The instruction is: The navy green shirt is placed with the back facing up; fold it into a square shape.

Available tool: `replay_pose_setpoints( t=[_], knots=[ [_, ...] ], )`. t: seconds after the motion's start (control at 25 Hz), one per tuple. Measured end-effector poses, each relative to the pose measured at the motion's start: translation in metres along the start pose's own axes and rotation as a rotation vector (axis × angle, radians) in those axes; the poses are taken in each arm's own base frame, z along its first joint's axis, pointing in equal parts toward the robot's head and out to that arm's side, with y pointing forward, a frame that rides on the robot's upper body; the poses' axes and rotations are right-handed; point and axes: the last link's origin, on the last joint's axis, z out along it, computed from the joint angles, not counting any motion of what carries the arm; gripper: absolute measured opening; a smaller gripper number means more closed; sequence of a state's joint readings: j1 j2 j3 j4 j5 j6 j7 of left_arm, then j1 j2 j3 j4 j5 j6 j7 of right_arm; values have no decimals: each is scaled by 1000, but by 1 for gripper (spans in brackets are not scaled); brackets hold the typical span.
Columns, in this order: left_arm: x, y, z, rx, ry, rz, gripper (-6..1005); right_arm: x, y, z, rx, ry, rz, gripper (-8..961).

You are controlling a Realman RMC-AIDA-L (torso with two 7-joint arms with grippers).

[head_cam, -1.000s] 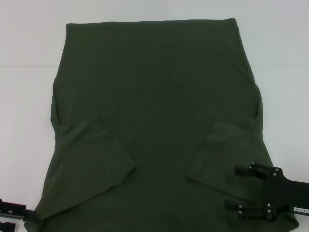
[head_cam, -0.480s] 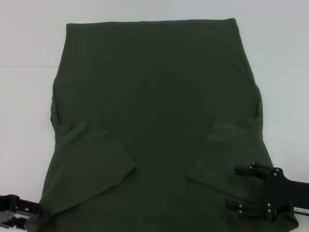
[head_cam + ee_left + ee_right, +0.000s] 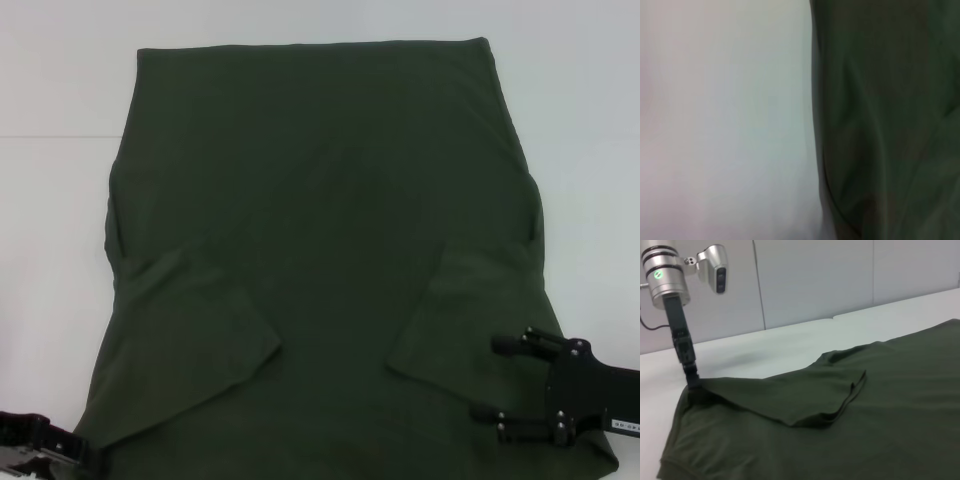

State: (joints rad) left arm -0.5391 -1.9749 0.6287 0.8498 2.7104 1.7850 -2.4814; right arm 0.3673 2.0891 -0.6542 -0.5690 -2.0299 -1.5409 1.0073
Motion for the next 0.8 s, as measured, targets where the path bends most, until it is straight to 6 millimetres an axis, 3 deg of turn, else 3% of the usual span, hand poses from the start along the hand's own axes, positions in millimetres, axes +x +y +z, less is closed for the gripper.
replay_pose_setpoints(
  t=[0.16, 0.28, 0.72, 0.8],
  knots=[
    [1, 1, 1, 13, 6, 3, 772, -1, -1, 0, 7, -4, 1, 945],
    [2, 0, 0, 20, 9, 8, 544, -2, -2, 0, 7, -6, -1, 945],
    [2, -1, -2, 21, 21, 24, 104, -6, -6, -3, 22, -26, 86, 944],
    [2, -1, -2, 18, 25, 23, 88, -9, -9, -6, 28, -26, 134, 944]
  ],
)
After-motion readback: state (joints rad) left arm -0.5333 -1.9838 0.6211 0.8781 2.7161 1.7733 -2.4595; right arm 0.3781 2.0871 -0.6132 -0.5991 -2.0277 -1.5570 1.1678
